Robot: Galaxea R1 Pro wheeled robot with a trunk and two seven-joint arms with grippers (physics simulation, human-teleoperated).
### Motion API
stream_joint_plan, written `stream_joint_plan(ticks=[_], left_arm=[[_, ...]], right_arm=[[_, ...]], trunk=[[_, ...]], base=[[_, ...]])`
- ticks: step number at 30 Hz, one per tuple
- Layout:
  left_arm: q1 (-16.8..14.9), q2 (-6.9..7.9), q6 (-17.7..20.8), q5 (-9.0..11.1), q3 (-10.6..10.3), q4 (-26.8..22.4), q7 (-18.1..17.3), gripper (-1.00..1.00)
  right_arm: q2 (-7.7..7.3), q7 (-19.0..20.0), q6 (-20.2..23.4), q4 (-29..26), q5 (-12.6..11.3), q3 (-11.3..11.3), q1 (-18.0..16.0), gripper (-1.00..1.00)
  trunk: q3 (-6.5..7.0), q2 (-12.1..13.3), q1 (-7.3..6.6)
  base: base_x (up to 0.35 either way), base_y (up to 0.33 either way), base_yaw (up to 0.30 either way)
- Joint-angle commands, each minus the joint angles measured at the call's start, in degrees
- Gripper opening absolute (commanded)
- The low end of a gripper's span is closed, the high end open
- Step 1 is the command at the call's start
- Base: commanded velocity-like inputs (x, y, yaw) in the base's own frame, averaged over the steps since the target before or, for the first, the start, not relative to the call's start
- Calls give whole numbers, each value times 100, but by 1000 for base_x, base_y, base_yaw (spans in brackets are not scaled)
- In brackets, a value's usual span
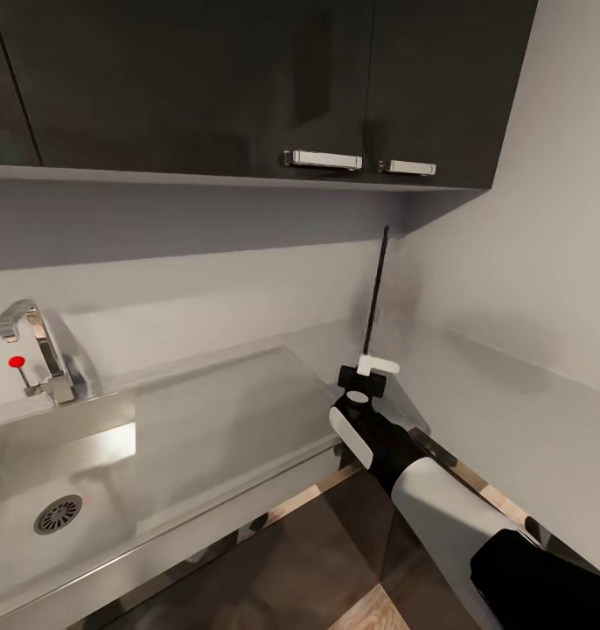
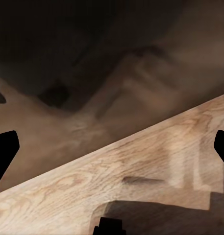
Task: Pick up the poster from the kitchen countertop and hang it on one of the wall nails in the kitchen.
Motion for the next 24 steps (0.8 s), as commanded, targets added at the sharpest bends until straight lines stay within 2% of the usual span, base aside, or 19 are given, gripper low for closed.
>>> stream_joint_plan(ticks=[1, 12, 13, 24], left_arm=[[2, -7, -13, -60, 28, -8, -4, 100], [-2, -7, -13, -60, 28, -8, -6, 100], [-2, -7, -13, -60, 28, -8, -7, 100], [1, -7, -13, -60, 28, -8, -6, 100]], right_arm=[[-4, -43, 10, -5, -35, 27, -7, -100], [-4, -54, 17, -28, -29, 31, -8, -100], [-4, -123, 58, -432, -29, 42, -9, -100], [-4, -199, 457, -908, -29, 43, -9, -100]], trunk=[[-5, -3, 0], [-5, -3, 0], [-5, -3, 0], [-5, -3, 0]], base=[[0, 0, 0], [0, 0, 0], [0, 0, 0], [-15, 0, 0]])
